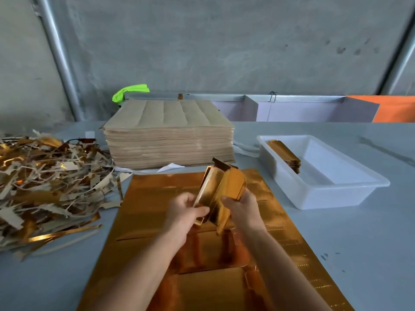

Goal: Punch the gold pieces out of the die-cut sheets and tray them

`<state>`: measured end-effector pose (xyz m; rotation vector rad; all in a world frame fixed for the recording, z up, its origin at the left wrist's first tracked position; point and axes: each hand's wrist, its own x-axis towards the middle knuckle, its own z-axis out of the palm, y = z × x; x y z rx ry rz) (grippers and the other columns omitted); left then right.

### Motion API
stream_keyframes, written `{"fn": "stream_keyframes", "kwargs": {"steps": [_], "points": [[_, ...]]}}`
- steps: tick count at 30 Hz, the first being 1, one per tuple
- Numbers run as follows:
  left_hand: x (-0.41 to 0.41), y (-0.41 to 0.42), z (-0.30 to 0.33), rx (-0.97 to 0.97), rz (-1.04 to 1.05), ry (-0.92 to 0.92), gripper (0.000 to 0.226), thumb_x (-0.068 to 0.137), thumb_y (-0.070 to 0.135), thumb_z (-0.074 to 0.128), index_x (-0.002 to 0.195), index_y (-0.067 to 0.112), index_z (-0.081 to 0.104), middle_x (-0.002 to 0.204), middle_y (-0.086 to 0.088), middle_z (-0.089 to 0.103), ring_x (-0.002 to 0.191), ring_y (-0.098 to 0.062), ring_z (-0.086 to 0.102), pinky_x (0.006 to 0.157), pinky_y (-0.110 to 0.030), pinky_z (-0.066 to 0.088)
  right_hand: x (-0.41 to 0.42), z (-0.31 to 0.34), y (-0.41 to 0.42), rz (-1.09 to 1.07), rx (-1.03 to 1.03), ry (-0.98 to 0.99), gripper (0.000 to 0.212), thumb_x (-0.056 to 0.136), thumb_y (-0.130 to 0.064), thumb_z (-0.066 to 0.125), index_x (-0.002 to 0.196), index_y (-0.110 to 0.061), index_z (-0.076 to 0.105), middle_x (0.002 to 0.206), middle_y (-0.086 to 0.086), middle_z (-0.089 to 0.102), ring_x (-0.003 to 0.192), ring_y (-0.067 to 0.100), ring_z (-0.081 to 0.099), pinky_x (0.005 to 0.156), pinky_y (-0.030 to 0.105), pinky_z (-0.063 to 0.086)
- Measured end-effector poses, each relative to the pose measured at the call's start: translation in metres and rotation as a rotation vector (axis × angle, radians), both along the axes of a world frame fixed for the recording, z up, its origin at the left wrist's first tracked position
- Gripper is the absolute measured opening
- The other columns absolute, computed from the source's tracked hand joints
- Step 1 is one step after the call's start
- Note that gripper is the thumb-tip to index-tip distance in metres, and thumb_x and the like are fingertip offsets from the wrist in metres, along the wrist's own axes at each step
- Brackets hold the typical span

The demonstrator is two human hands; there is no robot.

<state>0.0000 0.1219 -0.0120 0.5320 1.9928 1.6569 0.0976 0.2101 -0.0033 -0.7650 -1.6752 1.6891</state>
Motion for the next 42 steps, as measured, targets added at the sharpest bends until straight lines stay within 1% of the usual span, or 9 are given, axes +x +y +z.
{"fn": "stream_keyframes", "kwargs": {"steps": [4, 9, 16, 21, 24, 28, 35, 39, 42], "points": [[-0.017, -0.002, 0.029, 0.068, -0.13, 0.048, 0.027, 0.086, 0.003, 0.064, 0.108, 0.018, 0.063, 0.104, -0.001, 0.069, 0.099, -0.017, 0.065, 0.087, -0.037, 0.052, 0.001, 0.014, 0.004, 0.192, 0.153, 0.032, 0.026, 0.091, -0.002, 0.053, 0.098, -0.025, 0.062, 0.091, 0.007, 0.07, 0.085, 0.016, 0.069, 0.065, 0.021, 0.056], [-0.002, -0.013, -0.005, -0.024, -0.274, 0.043, 0.027, 0.096, 0.018, 0.053, 0.121, 0.027, 0.055, 0.113, 0.003, 0.066, 0.104, -0.013, 0.062, 0.095, -0.039, 0.05, -0.002, -0.02, -0.01, 0.182, 0.127, -0.004, 0.037, 0.096, -0.003, 0.042, 0.12, -0.03, 0.054, 0.105, 0.001, 0.067, 0.094, 0.013, 0.064, 0.077, 0.024, 0.055], [0.001, 0.001, -0.009, -0.059, -0.278, 0.202, 0.033, 0.102, 0.033, 0.038, 0.131, 0.016, 0.044, 0.119, -0.006, 0.057, 0.112, -0.02, 0.054, 0.103, -0.047, 0.042, -0.008, -0.026, -0.001, 0.095, 0.084, 0.032, 0.023, 0.1, -0.012, 0.036, 0.114, -0.028, 0.043, 0.107, 0.006, 0.061, 0.097, 0.019, 0.061, 0.07, 0.021, 0.051], [-0.016, 0.005, 0.007, 0.03, -0.288, -0.006, 0.057, 0.099, 0.035, 0.045, 0.149, 0.016, 0.025, 0.153, -0.004, 0.03, 0.138, -0.022, 0.033, 0.115, -0.044, 0.026, -0.006, -0.013, 0.011, 0.139, 0.049, 0.041, 0.02, 0.097, -0.012, 0.041, 0.113, -0.019, 0.052, 0.107, 0.006, 0.065, 0.099, 0.019, 0.062, 0.081, 0.031, 0.05], [-0.028, 0.007, 0.02, 0.106, -0.297, -0.081, 0.053, 0.098, 0.021, 0.047, 0.147, 0.009, 0.03, 0.15, -0.01, 0.037, 0.135, -0.026, 0.039, 0.112, -0.049, 0.031, -0.01, 0.001, 0.016, 0.146, 0.059, 0.08, 0.017, 0.097, -0.011, 0.042, 0.111, -0.016, 0.05, 0.102, 0.004, 0.064, 0.094, 0.015, 0.062, 0.069, 0.022, 0.051], [-0.034, 0.005, 0.018, 0.139, -0.326, -0.075, 0.031, 0.098, 0.015, 0.045, 0.128, 0.008, 0.052, 0.127, -0.013, 0.06, 0.12, -0.028, 0.055, 0.104, -0.049, 0.04, -0.011, 0.002, 0.018, 0.165, 0.082, 0.093, 0.02, 0.098, -0.008, 0.04, 0.112, -0.017, 0.052, 0.109, 0.005, 0.063, 0.102, 0.016, 0.061, 0.082, 0.03, 0.052], [-0.029, 0.0, 0.0, 0.047, -0.31, 0.053, 0.013, 0.094, 0.015, 0.054, 0.104, 0.023, 0.058, 0.097, 0.007, 0.067, 0.087, -0.002, 0.065, 0.062, -0.015, 0.049, -0.007, -0.021, 0.011, 0.173, 0.021, 0.009, 0.028, 0.095, -0.002, 0.043, 0.11, -0.023, 0.054, 0.103, 0.003, 0.068, 0.089, 0.008, 0.067, 0.061, 0.018, 0.054], [-0.027, 0.005, 0.003, 0.04, -0.248, 0.106, 0.016, 0.099, 0.02, 0.047, 0.085, 0.011, 0.049, 0.083, -0.003, 0.05, 0.08, -0.02, 0.048, 0.077, -0.034, 0.045, -0.011, -0.018, 0.009, 0.155, 0.032, 0.001, 0.027, 0.099, -0.004, 0.037, 0.112, -0.022, 0.052, 0.107, 0.006, 0.064, 0.096, 0.018, 0.066, 0.07, 0.029, 0.058], [-0.022, 0.011, 0.005, 0.02, -0.238, 0.139, 0.029, 0.101, 0.026, 0.041, 0.124, 0.008, 0.045, 0.11, 0.0, 0.049, 0.1, -0.011, 0.047, 0.087, -0.027, 0.042, -0.014, -0.013, 0.007, 0.124, 0.129, -0.037, 0.022, 0.1, -0.006, 0.035, 0.113, -0.018, 0.048, 0.11, 0.011, 0.058, 0.102, 0.026, 0.058, 0.088, 0.043, 0.054]]}}
